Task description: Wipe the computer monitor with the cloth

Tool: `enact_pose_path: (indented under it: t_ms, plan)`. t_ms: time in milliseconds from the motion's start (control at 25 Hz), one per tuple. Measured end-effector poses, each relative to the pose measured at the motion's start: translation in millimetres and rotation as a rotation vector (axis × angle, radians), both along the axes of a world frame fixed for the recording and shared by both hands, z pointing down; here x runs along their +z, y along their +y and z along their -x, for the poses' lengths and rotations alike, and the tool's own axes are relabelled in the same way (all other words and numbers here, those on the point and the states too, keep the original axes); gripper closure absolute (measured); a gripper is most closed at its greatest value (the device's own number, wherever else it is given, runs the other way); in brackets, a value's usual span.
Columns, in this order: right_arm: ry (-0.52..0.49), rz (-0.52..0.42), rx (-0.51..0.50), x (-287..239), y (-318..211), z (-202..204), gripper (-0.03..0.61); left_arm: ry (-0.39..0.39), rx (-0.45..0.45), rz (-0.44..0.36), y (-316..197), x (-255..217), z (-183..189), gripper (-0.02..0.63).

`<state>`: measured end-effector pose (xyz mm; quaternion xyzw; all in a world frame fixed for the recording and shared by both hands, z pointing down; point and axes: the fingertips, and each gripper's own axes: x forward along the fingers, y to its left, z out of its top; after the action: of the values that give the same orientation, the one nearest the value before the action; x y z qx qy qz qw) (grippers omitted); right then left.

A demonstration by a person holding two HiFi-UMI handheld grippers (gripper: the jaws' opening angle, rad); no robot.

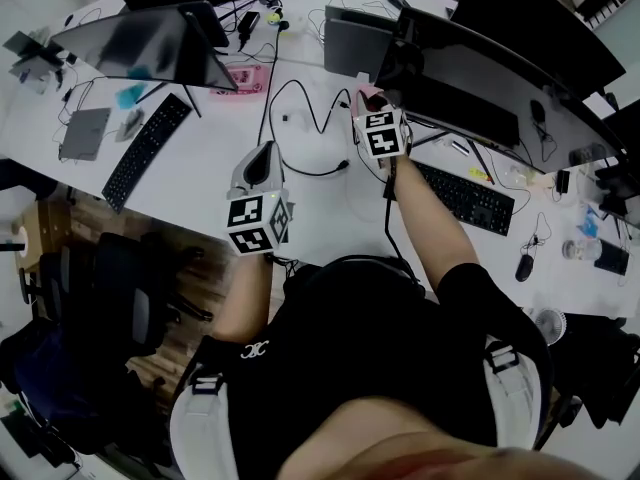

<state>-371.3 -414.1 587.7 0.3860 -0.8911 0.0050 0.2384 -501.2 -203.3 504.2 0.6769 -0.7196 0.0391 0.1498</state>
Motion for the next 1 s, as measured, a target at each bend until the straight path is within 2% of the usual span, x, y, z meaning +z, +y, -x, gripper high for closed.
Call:
enact_pose_path:
  t_ms: [280,720,1000]
  plan:
    - [-0.11,-0.152,0.002,-83,2,-1,0.565,-0.003,0.049,-0.015,0,-7,-24,0.563]
    - [-0.23,-0.378,0.062,-199,13,-8,0.565,-0.014,0.018,-0.042,27,-21,-22,0.563]
    - [-0.307,-0.51,0.069,-264,38,-21,0.565,-0.039,0.008,-0.07,44,-38,-27,0.563]
